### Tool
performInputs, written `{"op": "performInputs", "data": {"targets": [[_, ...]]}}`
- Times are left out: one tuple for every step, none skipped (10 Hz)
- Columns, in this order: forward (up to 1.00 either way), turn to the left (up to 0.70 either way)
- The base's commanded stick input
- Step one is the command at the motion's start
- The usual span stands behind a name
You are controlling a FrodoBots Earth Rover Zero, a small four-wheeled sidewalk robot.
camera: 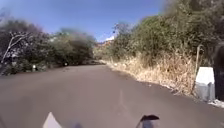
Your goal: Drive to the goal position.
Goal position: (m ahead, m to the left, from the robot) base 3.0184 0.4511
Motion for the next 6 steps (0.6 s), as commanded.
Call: {"op": "performInputs", "data": {"targets": [[0.5,0.0],[0.5,0.0],[0.5,0.0],[0.5,0.0],[0.5,0.0],[0.5,-0.09]]}}
